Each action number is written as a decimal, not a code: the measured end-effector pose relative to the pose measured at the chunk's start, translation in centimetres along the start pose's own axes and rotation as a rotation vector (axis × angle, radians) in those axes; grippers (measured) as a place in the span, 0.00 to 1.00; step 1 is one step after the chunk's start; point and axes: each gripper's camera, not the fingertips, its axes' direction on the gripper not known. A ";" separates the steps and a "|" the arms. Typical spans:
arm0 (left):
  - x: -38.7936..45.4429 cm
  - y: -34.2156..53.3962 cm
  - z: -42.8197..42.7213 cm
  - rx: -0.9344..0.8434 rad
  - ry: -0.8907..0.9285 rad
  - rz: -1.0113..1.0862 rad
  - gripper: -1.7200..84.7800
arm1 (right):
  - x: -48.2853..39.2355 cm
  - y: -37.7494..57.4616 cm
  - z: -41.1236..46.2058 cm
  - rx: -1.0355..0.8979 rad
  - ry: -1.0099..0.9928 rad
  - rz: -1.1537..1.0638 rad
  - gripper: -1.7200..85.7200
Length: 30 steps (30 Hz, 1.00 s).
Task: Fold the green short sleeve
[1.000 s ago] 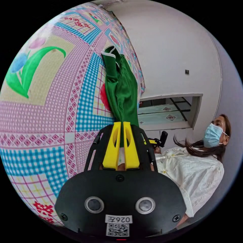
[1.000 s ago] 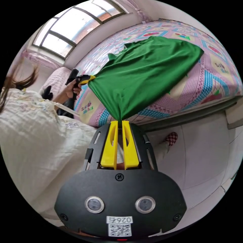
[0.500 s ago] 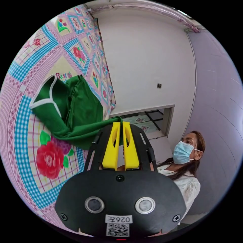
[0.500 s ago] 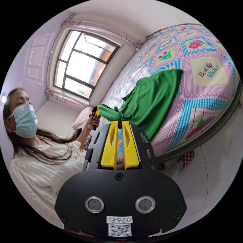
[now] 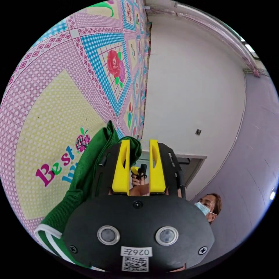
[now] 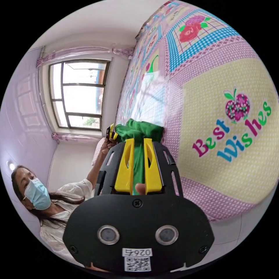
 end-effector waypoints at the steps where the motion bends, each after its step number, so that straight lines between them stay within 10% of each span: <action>1: 0.1 -0.1 -0.6 0.024 0.033 0.011 0.13 | -0.1 0.0 -0.1 0.011 0.002 -0.004 0.08; 19: 2.4 2.2 14.7 -0.331 -0.522 0.319 0.01 | -11.5 5.0 11.6 0.069 0.756 -0.391 0.05; 25: 2.6 3.6 17.5 -0.316 -0.452 0.390 0.01 | -15.6 8.7 13.5 0.165 0.808 -0.513 0.02; 30: 0.9 1.5 19.9 -0.336 -0.650 0.349 0.01 | -15.6 10.1 20.3 -0.079 0.886 -0.577 0.01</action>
